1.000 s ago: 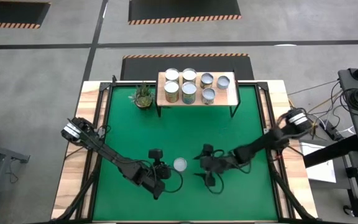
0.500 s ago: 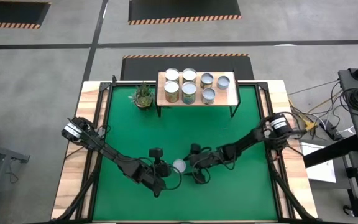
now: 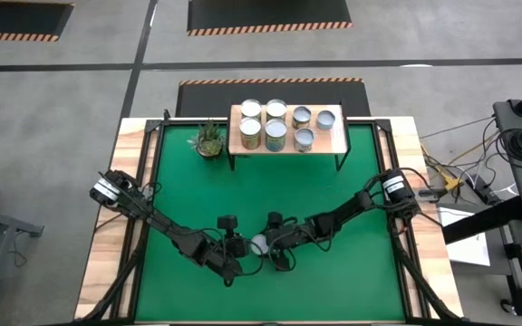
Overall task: Pick and place cans onto a shelf
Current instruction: Put the canned mushrooms on the shelf
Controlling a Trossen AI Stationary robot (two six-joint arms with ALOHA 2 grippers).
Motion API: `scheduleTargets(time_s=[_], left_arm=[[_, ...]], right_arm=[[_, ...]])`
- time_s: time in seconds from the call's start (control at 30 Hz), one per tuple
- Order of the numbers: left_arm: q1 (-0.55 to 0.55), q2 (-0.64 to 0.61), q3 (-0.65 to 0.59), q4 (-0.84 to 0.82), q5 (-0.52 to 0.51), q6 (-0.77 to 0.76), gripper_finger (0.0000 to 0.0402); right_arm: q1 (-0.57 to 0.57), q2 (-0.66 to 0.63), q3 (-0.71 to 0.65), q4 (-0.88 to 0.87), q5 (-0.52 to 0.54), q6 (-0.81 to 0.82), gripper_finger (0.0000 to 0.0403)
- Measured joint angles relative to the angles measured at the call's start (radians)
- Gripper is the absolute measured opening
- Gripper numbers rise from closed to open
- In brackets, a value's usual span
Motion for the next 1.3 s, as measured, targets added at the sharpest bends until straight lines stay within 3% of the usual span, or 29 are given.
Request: scheduleTargets(time_s=[0.13,0.3,0.53,0.9,1.1,1.3], left_arm=[[-0.004,-0.004,0.000,-0.008,-0.007,0.013,0.0000],[-0.006,-0.061,-0.001,-0.032,-0.046,0.093,0.0000],[0.003,-0.234,-0.024,0.044,-0.072,0.339,0.0000],[0.010,-0.517,-0.215,0.511,-0.062,0.740,0.0000],[0.024,-0.614,-0.266,0.550,-0.065,0.852,0.0000],[0.034,-0.690,-0.273,0.538,-0.077,0.916,0.0000]], right_arm=[[0.000,-0.008,0.016,-0.048,-0.001,-0.003,0.0277],[0.000,-0.107,0.000,-0.162,-0.009,-0.006,0.0277],[-0.030,-0.427,-0.008,-0.582,0.007,-0.039,0.0307],[-0.231,-0.971,-0.017,-1.098,0.158,0.029,0.0283],[-0.332,-1.108,-0.039,-1.162,0.212,0.083,0.0288],[-0.485,-1.126,-0.103,-1.142,0.208,0.014,0.0287]])
